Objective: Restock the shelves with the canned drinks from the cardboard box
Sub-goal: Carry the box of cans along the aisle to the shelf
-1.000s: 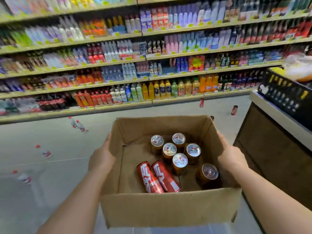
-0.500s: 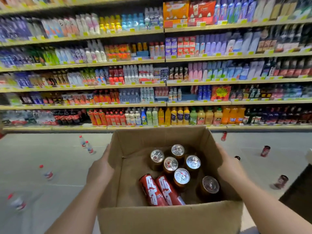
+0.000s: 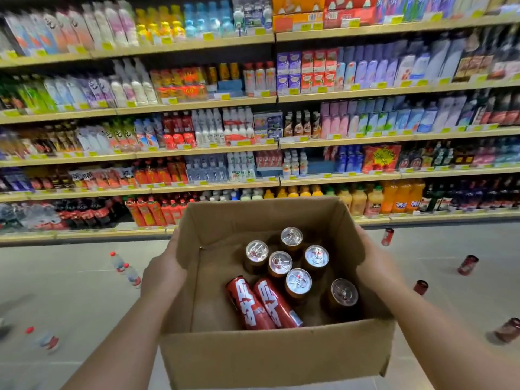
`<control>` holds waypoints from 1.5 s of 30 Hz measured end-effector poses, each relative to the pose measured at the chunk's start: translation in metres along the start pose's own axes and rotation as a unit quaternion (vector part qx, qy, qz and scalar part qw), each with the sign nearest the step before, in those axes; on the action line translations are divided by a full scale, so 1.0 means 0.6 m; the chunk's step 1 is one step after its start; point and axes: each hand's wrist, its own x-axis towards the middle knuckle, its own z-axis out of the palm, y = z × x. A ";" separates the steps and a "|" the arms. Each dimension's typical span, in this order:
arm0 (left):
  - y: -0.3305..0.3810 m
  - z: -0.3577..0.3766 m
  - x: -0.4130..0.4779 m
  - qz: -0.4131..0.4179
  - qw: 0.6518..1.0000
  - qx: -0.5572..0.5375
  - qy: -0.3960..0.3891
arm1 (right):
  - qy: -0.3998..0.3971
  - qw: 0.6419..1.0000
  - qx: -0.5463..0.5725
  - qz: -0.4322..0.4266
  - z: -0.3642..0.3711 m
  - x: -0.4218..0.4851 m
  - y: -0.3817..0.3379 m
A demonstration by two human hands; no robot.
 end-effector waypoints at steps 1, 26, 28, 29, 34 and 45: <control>0.000 0.010 0.032 -0.002 1.000 0.004 0.001 | -0.002 1.000 -0.005 0.001 0.013 0.031 -0.009; 0.052 0.082 0.796 -0.024 0.999 -0.001 0.028 | -0.020 0.998 -0.054 -0.032 0.314 0.717 -0.365; 0.044 0.088 0.871 -0.021 1.000 0.005 0.021 | -0.015 0.999 -0.036 -0.020 0.358 0.760 -0.391; 0.039 0.091 0.904 -0.018 1.000 0.008 0.018 | -0.011 0.999 -0.032 -0.016 0.378 0.780 -0.401; 0.010 0.131 1.051 0.010 1.000 0.019 0.010 | -0.002 0.999 -0.034 -0.001 0.459 0.870 -0.450; -0.052 0.333 1.245 -0.009 0.996 0.039 -0.075 | -0.072 0.993 -0.056 0.074 0.672 1.040 -0.415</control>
